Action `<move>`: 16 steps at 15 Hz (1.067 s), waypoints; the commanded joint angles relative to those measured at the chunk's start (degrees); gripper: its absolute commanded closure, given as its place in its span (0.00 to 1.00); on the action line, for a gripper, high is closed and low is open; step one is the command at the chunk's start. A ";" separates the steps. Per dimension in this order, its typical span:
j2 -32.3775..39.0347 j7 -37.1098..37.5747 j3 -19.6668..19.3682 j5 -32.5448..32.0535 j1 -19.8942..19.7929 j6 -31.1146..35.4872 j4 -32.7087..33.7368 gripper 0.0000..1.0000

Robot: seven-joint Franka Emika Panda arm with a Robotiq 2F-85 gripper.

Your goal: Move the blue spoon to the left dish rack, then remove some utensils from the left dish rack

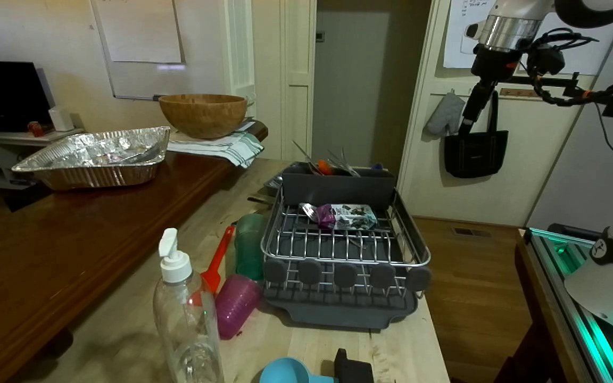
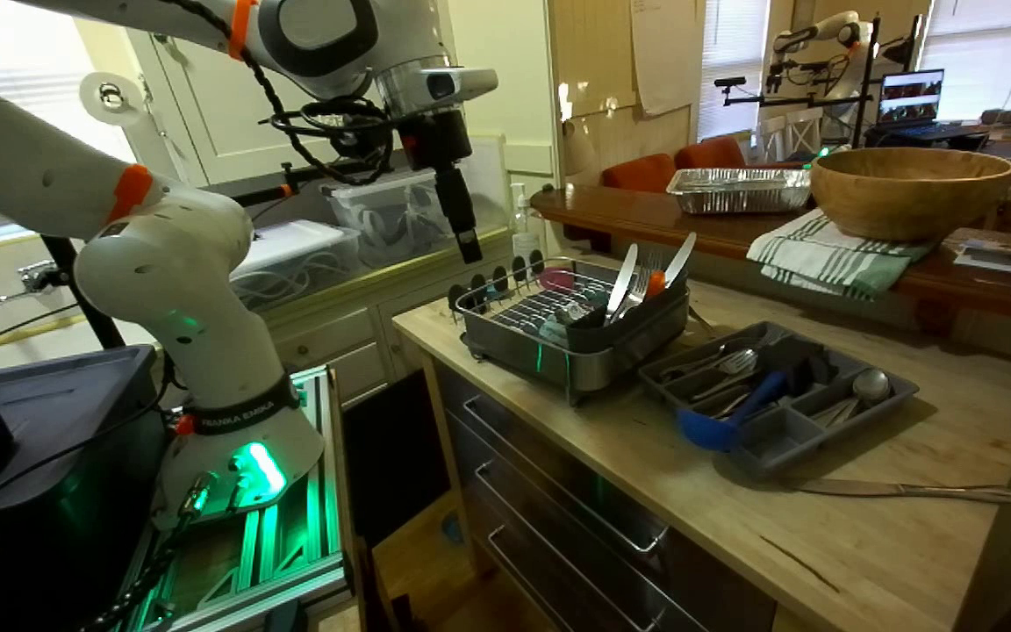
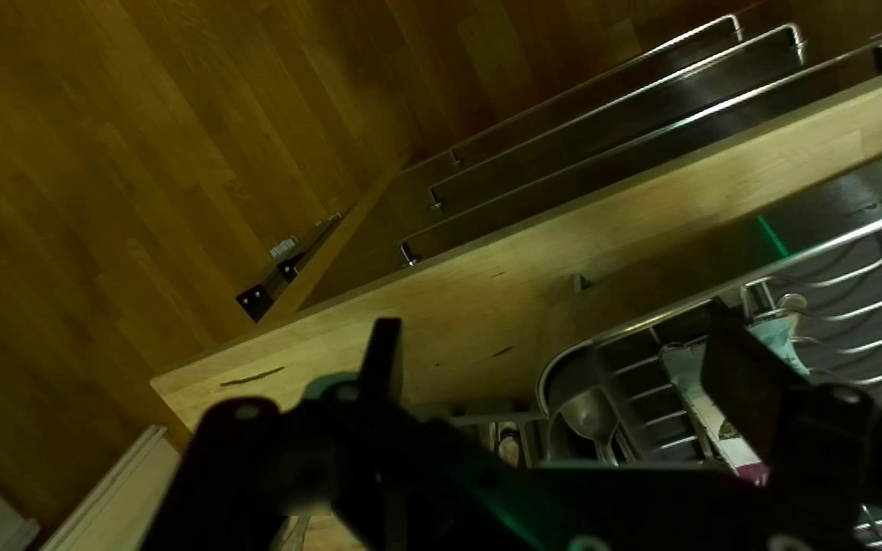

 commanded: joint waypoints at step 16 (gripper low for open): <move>15.76 5.46 3.41 9.06 8.72 11.24 8.77 0.00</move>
